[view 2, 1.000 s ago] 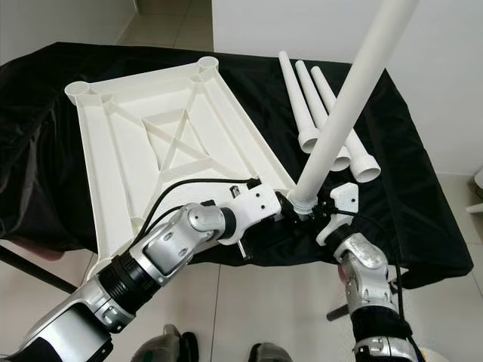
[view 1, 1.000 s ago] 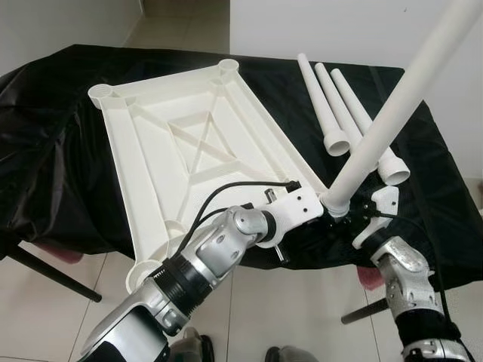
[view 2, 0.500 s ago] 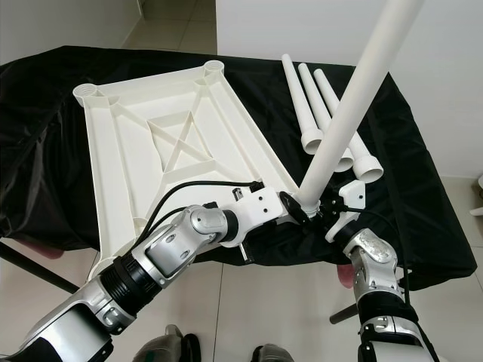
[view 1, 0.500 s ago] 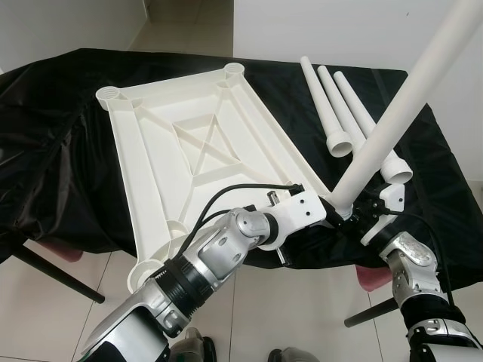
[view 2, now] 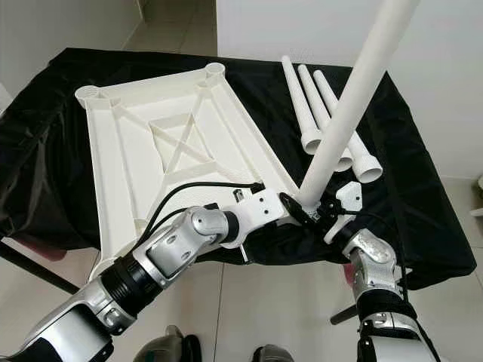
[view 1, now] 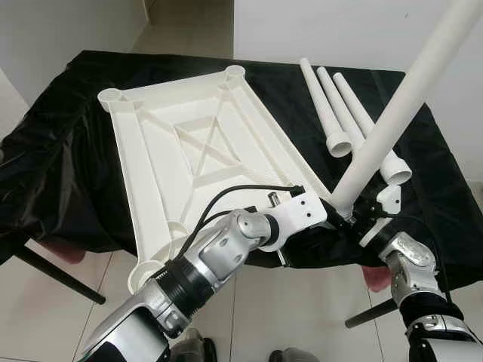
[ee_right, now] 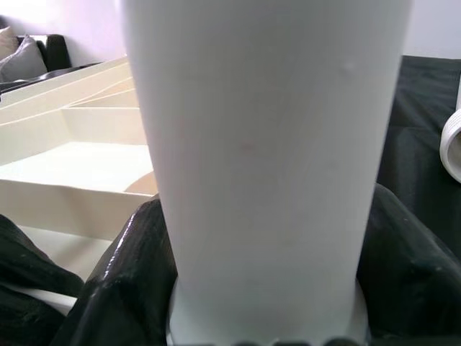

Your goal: Building children table

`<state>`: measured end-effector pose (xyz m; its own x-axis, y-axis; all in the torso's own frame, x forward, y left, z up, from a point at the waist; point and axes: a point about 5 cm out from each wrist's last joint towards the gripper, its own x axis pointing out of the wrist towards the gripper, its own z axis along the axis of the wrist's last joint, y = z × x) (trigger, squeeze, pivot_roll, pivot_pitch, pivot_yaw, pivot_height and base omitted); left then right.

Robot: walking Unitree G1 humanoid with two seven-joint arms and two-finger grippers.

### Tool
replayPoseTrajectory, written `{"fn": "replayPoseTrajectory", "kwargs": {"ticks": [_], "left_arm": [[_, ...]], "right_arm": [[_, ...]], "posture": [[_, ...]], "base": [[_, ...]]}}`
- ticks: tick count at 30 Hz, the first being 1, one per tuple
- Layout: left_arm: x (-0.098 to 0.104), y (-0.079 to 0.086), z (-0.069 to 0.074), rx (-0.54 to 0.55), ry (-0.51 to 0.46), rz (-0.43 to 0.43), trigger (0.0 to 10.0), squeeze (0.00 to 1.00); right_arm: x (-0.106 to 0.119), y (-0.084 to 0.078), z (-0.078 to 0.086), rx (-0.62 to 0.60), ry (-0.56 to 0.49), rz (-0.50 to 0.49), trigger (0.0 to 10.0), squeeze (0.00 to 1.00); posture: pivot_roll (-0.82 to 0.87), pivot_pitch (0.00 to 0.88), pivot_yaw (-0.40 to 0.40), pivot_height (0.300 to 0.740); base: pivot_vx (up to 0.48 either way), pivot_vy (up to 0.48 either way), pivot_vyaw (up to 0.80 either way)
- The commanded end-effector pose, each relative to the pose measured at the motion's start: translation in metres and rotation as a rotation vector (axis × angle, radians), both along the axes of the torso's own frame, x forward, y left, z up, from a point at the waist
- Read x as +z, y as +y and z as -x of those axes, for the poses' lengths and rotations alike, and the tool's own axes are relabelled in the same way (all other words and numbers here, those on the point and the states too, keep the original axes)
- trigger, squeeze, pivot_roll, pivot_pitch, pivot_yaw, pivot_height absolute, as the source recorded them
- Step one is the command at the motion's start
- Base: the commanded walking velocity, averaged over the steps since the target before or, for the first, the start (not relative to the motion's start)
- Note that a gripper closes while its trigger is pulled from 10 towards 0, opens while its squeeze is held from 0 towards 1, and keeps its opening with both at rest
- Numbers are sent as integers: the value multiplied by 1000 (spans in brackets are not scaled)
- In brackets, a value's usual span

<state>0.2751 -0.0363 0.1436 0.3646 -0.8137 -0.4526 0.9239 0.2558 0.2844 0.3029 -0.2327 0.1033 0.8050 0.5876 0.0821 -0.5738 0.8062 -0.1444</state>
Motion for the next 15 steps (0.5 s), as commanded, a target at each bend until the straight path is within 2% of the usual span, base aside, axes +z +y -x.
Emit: {"fn": "replayPoseTrajectory", "kwargs": {"ticks": [1,3,4,5,8,12,15], "left_arm": [[1,-2,7,-95,23,-11,10000,0],[1,-2,7,-95,23,-11,10000,0],[1,-2,7,-94,24,-11,10000,0],[1,-2,7,-94,24,-10,10000,0],[1,-2,7,-93,24,-10,10000,0],[1,-2,6,-87,25,-8,10000,0],[1,-2,6,-85,25,-7,10000,0]], "right_arm": [[-22,-23,11,-161,120,-25,0,0],[-23,-23,11,-164,123,-22,0,0],[-25,-22,11,-181,132,-15,7333,0],[-27,-20,10,-196,147,-13,10000,0],[-28,-15,8,-223,154,-10,10000,0],[-24,-6,-1,-338,121,0,10000,0],[-20,0,-4,-375,99,6,10000,0]], "posture": [[-61,62,49,740],[-61,62,49,740],[-62,66,47,740],[-62,66,47,740],[-61,70,44,740],[-58,75,38,740],[-57,78,37,740]], "base": [[0,0,0],[0,0,0],[0,0,0],[0,0,0],[0,0,0],[0,0,0],[0,0,0]]}}
